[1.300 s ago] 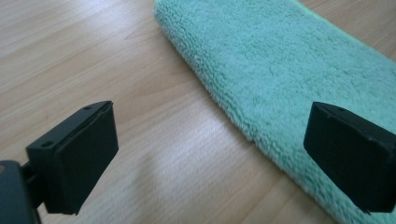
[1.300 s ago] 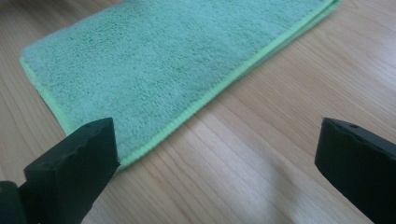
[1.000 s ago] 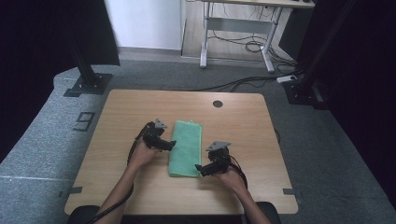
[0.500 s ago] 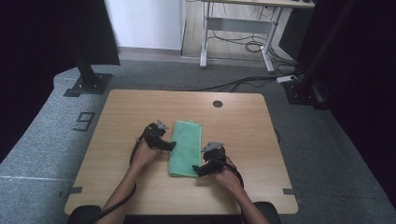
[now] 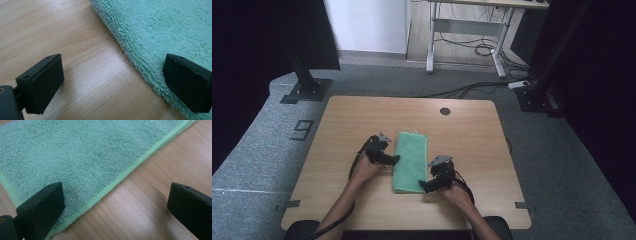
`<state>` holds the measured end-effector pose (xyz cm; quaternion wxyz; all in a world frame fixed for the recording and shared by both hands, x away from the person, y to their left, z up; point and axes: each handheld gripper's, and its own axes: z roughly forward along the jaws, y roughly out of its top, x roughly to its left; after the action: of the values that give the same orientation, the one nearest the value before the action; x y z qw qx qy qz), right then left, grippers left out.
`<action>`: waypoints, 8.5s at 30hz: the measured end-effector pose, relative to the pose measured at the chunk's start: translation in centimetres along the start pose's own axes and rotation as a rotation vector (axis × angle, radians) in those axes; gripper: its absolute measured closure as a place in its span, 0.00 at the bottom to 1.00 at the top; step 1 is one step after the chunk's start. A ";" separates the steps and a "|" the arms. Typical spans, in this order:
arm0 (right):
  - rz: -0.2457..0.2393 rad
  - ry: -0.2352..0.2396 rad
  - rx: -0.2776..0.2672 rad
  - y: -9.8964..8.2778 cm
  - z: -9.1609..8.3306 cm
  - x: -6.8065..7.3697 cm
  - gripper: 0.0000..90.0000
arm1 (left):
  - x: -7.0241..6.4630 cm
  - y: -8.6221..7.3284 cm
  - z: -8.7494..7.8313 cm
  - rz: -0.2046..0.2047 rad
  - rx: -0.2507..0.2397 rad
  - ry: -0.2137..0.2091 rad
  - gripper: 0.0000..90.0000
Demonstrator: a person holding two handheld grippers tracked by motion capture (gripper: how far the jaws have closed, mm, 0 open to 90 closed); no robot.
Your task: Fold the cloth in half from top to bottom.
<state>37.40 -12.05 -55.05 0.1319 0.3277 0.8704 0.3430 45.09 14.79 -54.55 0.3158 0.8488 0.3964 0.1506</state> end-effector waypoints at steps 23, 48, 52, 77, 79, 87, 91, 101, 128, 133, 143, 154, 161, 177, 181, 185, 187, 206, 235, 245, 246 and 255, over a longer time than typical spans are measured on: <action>-0.011 0.030 0.003 -1.7 -1.4 2.9 0.00 | -2.0 -2.9 -2.1 0.002 -0.022 -0.035 0.05; -0.037 0.056 -0.005 -2.4 -2.0 4.2 0.00 | -3.5 -4.8 -3.8 0.015 -0.024 -0.052 0.04; -0.043 0.065 0.006 -2.2 -1.9 4.2 0.00 | -3.6 -4.9 -3.8 0.009 -0.023 -0.043 0.04; 0.032 0.025 -0.029 2.3 -0.1 -1.1 0.14 | -3.7 -4.9 -3.8 0.003 -0.020 -0.036 0.03; 0.037 0.016 -0.038 2.8 0.0 -1.7 0.15 | -3.7 -4.9 -3.8 0.002 -0.020 -0.037 0.03; 0.058 0.009 -0.043 4.3 0.7 -3.6 0.32 | -3.7 -4.9 -3.8 0.000 -0.021 -0.036 0.03; 0.073 0.008 -0.044 4.8 1.2 -4.4 0.41 | -3.7 -4.9 -3.8 0.000 -0.021 -0.036 0.03; 0.062 0.000 -0.034 6.5 2.4 -5.7 0.64 | -3.7 -4.9 -3.8 -0.001 -0.021 -0.035 0.03; 0.094 0.056 0.022 6.8 4.6 -6.3 0.93 | -4.3 -5.6 -4.5 0.002 -0.029 -0.046 0.06; 0.086 0.052 0.027 6.9 4.6 -6.2 0.93 | -4.3 -5.6 -4.5 0.007 -0.026 -0.045 0.06; 0.038 0.036 0.014 7.4 3.3 -5.9 0.94 | -4.4 -5.6 -4.4 0.004 -0.024 -0.038 0.06; -0.014 0.064 -0.053 8.5 -0.1 -4.7 0.94 | -4.5 -5.5 -4.4 0.000 -0.024 -0.033 0.05; -0.019 0.098 -0.087 8.2 -2.3 -4.1 0.94 | -4.5 -5.4 -4.3 -0.004 -0.021 -0.025 0.04; -0.073 0.164 -0.117 6.7 -4.8 -1.5 0.94 | -4.6 -5.4 -4.3 -0.009 -0.020 -0.024 0.04; -0.085 0.178 -0.128 6.4 -5.5 -0.9 0.93 | -4.6 -5.4 -4.3 -0.010 -0.020 -0.022 0.04; -0.093 0.195 -0.139 5.9 -6.0 -0.3 0.93 | -4.6 -5.4 -4.3 -0.012 -0.020 -0.020 0.04; -0.094 0.202 -0.144 5.5 -6.3 0.1 0.93 | -4.6 -5.4 -4.3 -0.012 -0.020 -0.020 0.04; -0.105 0.253 -0.137 1.9 -6.7 2.6 0.93 | -4.7 -5.3 -4.7 0.022 -0.029 -0.023 0.08; -0.115 0.300 -0.060 -0.9 -5.1 5.3 0.91 | -6.5 -7.2 -7.7 0.078 0.016 -0.055 0.14; -0.111 0.309 -0.034 -1.8 -5.1 5.6 0.88 | -6.8 -7.1 -7.9 0.093 0.019 -0.058 0.14; -0.110 0.309 -0.034 -1.9 -5.2 5.6 0.87 | -6.7 -7.0 -8.2 0.091 0.013 -0.061 0.14; -0.084 0.308 -0.036 -2.3 -5.6 5.3 0.83 | -4.9 -5.5 -10.0 0.062 -0.035 -0.038 0.14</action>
<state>29.79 -12.66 -52.53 0.0170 0.2323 0.8869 0.3990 33.70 17.89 -50.67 0.3332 0.8577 0.3612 0.1513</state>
